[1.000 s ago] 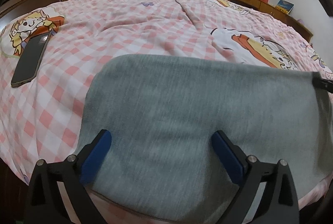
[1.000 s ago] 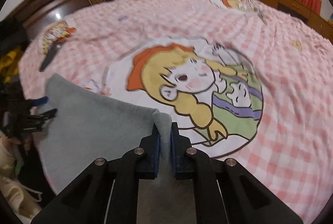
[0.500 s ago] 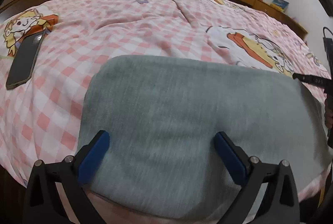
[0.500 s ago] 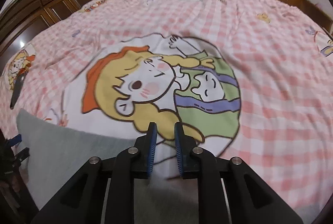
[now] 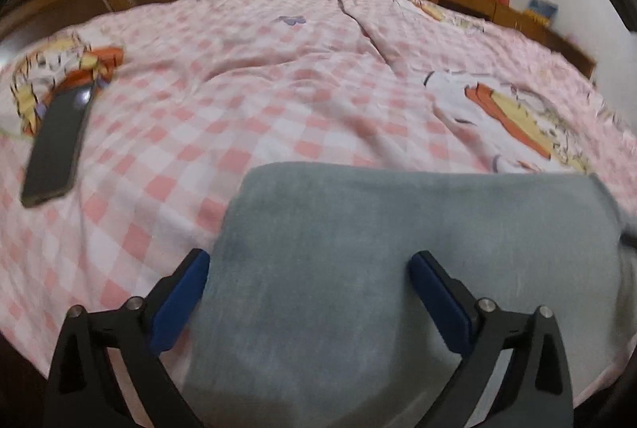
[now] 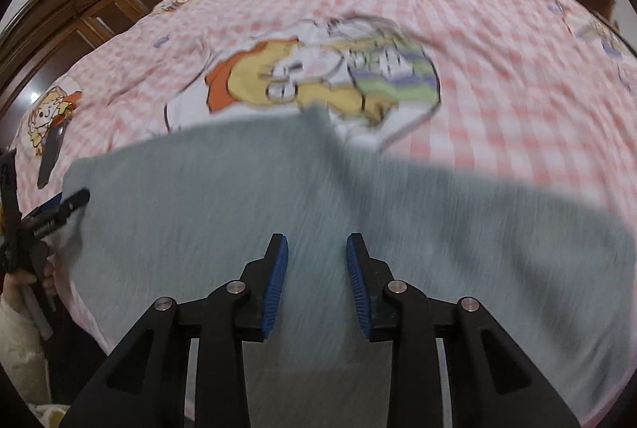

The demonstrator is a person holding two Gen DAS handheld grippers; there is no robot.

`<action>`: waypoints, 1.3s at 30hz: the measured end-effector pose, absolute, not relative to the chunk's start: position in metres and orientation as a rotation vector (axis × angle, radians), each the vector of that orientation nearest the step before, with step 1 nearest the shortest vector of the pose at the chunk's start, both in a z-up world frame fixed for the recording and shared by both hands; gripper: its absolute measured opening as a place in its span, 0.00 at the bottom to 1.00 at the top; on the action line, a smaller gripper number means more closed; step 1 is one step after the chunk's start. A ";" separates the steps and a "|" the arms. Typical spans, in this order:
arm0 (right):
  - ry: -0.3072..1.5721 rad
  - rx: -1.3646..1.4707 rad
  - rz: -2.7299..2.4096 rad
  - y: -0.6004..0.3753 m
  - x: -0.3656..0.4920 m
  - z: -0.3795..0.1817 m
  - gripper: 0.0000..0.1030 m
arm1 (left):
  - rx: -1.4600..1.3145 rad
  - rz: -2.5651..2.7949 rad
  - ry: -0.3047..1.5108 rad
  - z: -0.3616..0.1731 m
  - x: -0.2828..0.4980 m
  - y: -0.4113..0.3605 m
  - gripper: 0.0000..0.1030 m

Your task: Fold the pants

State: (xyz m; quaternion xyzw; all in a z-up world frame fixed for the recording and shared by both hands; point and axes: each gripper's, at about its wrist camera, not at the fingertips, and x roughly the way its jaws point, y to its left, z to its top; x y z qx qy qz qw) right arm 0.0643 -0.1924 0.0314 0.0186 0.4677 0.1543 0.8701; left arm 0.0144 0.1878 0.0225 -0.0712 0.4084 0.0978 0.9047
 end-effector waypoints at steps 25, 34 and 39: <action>0.918 0.285 0.275 -0.194 0.042 0.041 0.82 | -0.118 0.147 0.971 0.033 -0.024 0.205 0.99; 0.986 0.265 0.312 -0.190 0.004 0.035 0.82 | -0.247 0.156 0.939 0.038 -0.071 0.225 0.94; 1.057 0.245 0.292 -0.180 0.002 0.011 0.82 | -0.326 0.140 0.928 0.034 -0.089 0.221 0.56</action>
